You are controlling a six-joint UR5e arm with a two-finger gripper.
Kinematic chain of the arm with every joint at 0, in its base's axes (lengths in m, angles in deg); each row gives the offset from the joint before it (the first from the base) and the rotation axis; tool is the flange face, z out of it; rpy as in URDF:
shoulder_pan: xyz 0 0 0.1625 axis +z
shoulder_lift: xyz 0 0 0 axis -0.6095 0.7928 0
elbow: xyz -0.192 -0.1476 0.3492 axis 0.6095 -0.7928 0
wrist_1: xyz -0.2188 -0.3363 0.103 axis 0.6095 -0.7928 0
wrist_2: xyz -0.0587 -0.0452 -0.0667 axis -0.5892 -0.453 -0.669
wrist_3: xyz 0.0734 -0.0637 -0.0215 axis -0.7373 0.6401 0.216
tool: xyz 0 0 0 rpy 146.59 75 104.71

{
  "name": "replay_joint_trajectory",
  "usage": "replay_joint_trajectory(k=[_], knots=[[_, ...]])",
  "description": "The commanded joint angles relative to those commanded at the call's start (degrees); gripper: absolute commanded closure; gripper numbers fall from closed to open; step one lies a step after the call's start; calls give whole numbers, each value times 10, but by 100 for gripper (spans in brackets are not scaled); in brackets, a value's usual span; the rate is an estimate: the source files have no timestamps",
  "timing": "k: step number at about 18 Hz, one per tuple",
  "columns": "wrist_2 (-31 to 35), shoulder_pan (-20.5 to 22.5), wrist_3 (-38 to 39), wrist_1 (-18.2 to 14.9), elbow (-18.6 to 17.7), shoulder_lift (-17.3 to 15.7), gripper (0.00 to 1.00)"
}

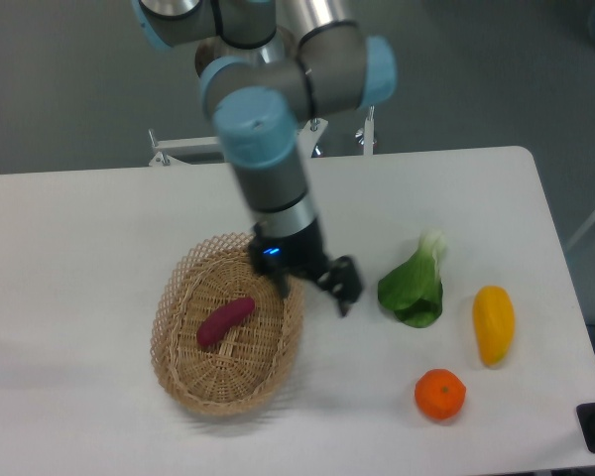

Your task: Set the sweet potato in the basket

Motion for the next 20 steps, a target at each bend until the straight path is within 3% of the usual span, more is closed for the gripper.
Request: replay_joint_trajectory(k=[3, 5, 8, 11, 20], knots=[[-4, 45, -97, -53, 19, -18, 0], [-26, 72, -164, -58, 21, -29, 0], [-54, 116, -239, -94, 22, -43, 0], [-61, 142, -330, -101, 16, -51, 0], [-90, 157, -335, -100, 16, -51, 0]])
